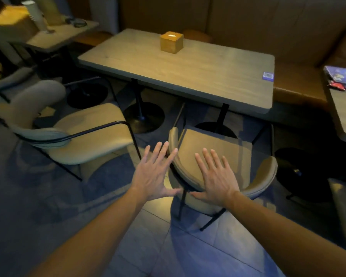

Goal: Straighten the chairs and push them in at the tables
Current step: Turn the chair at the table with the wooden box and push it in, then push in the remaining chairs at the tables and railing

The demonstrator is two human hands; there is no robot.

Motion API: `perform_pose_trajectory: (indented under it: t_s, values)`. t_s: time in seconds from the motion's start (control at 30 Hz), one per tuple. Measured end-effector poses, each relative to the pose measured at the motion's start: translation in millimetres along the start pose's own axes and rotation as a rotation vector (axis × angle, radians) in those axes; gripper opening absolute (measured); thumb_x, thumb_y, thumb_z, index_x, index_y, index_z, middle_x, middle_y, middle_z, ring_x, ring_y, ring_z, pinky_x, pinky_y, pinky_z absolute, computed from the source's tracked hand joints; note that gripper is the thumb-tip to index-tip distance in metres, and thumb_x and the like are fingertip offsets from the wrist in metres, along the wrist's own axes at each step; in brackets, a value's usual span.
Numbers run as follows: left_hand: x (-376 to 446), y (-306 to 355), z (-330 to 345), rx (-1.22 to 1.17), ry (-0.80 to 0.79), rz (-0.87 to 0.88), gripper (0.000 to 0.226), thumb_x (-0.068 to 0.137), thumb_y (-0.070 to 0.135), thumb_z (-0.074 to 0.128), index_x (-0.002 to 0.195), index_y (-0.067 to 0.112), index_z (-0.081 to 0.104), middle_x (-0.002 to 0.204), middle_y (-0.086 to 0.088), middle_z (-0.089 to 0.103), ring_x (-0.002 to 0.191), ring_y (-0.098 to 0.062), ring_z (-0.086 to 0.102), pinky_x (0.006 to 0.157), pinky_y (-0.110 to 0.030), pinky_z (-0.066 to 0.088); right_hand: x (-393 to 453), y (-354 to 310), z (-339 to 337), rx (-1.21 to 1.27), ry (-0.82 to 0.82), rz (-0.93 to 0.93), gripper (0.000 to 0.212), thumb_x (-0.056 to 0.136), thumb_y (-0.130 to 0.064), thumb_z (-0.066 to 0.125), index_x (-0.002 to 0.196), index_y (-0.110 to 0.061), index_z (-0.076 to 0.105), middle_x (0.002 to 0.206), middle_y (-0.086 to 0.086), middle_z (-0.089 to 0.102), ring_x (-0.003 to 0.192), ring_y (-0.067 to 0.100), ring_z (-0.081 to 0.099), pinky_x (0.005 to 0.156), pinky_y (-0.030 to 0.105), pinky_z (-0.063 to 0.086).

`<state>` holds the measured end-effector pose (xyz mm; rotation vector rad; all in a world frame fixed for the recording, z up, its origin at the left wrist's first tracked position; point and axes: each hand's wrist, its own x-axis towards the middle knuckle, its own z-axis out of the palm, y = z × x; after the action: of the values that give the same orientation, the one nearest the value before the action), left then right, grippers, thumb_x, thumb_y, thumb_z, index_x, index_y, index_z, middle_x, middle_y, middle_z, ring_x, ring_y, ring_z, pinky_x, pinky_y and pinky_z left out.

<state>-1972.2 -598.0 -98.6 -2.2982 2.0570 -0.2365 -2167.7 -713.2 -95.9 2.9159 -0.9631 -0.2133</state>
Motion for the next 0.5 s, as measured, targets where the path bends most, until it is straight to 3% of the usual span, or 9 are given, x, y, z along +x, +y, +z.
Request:
perform_pose_trajectory:
  t_s: [0.13, 0.33, 0.5]
  values:
    - [-57.4, -59.0, -42.4, 0.006, 0.046, -0.177, 0.117, 0.069, 0.093, 0.029, 0.157, 0.018, 0.009, 0.163, -0.015, 0.008, 0.149, -0.033, 0.004, 0.117, -0.055, 0.008, 26.6, -49.6, -56.9, -0.02, 0.103, -0.123, 0.121, 0.067, -0.086, 0.047, 0.155, -0.011, 0.011, 0.16, 0.02, 0.016, 0.145, 0.04, 0.018, 0.112, 0.058, 0.024]
    - [-134.4, -187.7, -96.6, 0.092, 0.055, -0.391, 0.118, 0.069, 0.093, 0.029, 0.156, 0.018, 0.004, 0.163, -0.016, 0.005, 0.149, -0.033, 0.003, 0.116, -0.057, 0.009, 92.4, -161.6, -141.2, 0.001, 0.239, -0.278, 0.119, 0.07, -0.086, 0.044, 0.155, -0.018, -0.005, 0.163, 0.012, -0.001, 0.149, 0.032, 0.001, 0.118, 0.053, 0.013]
    - [-183.3, -303.9, -121.9, 0.178, 0.079, -0.497, 0.12, 0.068, 0.095, 0.025, 0.156, 0.019, -0.005, 0.164, -0.014, 0.0, 0.149, -0.031, -0.003, 0.118, -0.054, 0.004, 148.7, -270.3, -198.3, 0.004, 0.339, -0.345, 0.118, 0.069, -0.085, 0.05, 0.155, -0.016, 0.007, 0.163, 0.014, 0.012, 0.148, 0.034, 0.011, 0.117, 0.054, 0.02]
